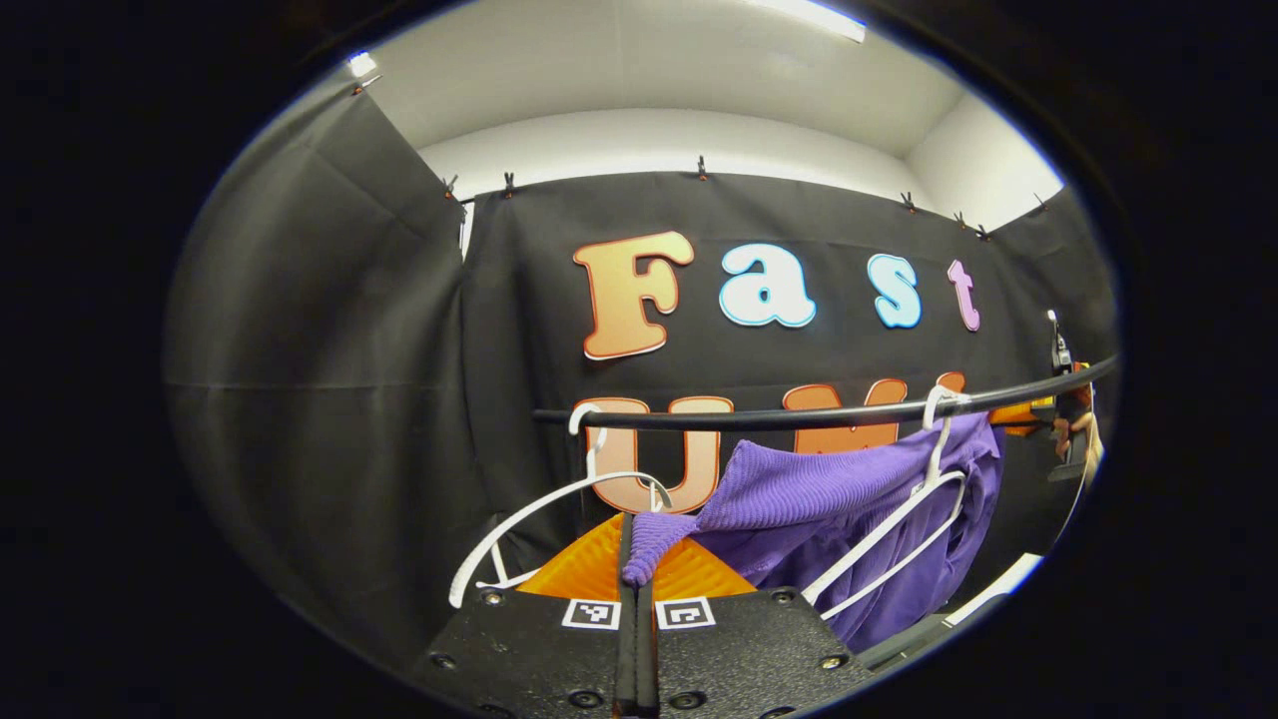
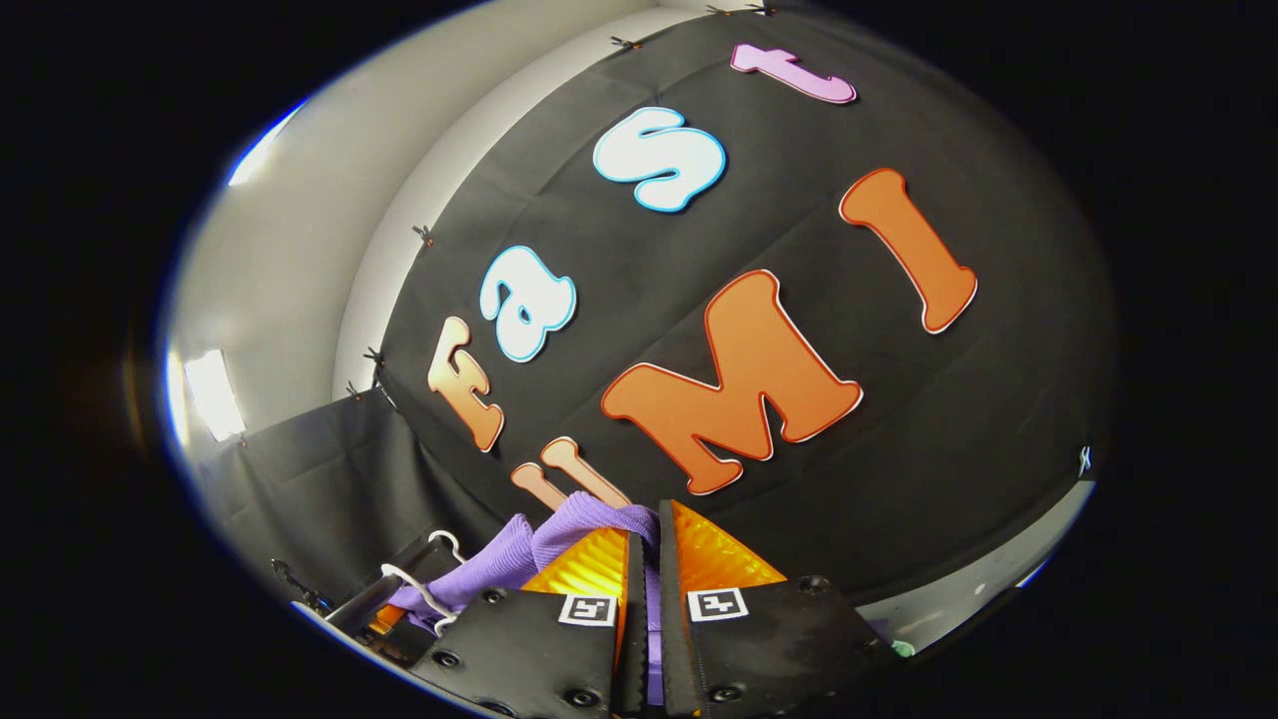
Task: Grasp the clothes on the hanger with both hands and then place them into the laundry hamper below.
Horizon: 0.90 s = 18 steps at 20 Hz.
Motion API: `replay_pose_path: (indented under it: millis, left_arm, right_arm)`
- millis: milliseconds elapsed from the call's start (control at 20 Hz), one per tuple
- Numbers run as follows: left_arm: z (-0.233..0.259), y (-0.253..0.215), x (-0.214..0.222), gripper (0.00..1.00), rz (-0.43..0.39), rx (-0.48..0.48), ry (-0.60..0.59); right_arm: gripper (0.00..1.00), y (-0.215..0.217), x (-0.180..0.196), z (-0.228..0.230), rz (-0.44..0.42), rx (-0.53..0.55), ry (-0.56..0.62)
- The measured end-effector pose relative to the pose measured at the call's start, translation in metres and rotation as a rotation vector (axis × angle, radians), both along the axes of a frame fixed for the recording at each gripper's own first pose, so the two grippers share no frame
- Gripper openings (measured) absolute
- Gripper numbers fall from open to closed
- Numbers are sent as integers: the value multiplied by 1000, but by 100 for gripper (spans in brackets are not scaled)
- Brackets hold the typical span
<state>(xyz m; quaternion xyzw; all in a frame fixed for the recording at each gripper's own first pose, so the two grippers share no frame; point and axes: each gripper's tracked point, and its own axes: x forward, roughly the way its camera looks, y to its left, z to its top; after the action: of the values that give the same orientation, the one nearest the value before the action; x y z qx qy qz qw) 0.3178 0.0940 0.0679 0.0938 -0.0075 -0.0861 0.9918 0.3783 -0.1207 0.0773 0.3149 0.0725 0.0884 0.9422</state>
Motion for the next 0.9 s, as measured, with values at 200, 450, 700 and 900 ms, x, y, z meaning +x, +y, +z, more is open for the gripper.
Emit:
replay_pose_path:
  millis: [200, 450, 700, 900]
  left_arm:
    - [-24, -14, 9, 0, -50, 4, 50]
    - [-53, -14, 21, 0, -59, -53, 122]
    - [-83, 11, 31, 0, -19, -90, 175]
    - [-101, 15, 27, 0, -10, -81, 180]
  right_arm:
    - [13, -17, 6, 3, -45, -39, 6]
    - [13, -20, 28, -27, -75, -99, 86]
    - [13, -5, 37, -64, -60, -110, 155]
    - [13, -6, 33, -93, -68, -130, 199]
